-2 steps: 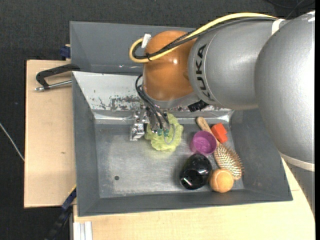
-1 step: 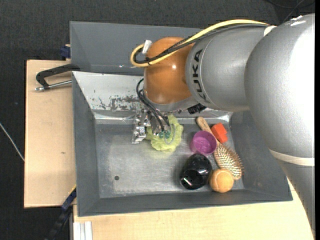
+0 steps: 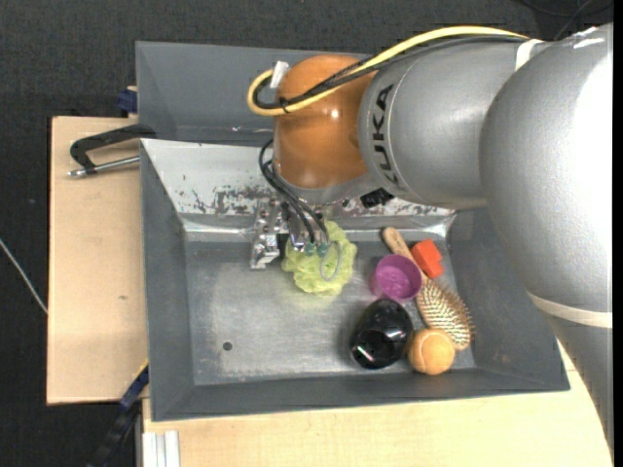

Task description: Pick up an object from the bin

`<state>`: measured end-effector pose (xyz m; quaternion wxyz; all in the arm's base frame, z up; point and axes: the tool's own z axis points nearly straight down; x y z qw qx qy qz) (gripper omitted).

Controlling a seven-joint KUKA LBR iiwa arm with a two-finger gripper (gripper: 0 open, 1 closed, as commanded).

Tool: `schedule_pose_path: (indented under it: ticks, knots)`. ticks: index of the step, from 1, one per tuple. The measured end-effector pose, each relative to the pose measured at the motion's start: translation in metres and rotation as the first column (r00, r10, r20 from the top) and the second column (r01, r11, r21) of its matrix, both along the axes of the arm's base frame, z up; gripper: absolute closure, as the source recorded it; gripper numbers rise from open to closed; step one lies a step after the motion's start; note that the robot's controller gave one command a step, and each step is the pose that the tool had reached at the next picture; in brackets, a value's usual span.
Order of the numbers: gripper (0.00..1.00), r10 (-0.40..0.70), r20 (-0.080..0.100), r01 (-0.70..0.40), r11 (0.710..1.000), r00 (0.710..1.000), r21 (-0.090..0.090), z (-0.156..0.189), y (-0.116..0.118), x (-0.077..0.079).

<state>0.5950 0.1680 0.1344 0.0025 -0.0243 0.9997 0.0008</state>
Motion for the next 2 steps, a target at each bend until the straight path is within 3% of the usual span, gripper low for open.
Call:
schedule_pose_path:
  ticks: [1,2]
  knots:
    - [1.00,0.016,0.000,-0.016,1.000,1.000,0.002,-0.030,-0.033,-0.018]
    - [1.00,0.013,-0.009,-0.013,1.000,1.000,-0.004,0.003,-0.015,-0.016]
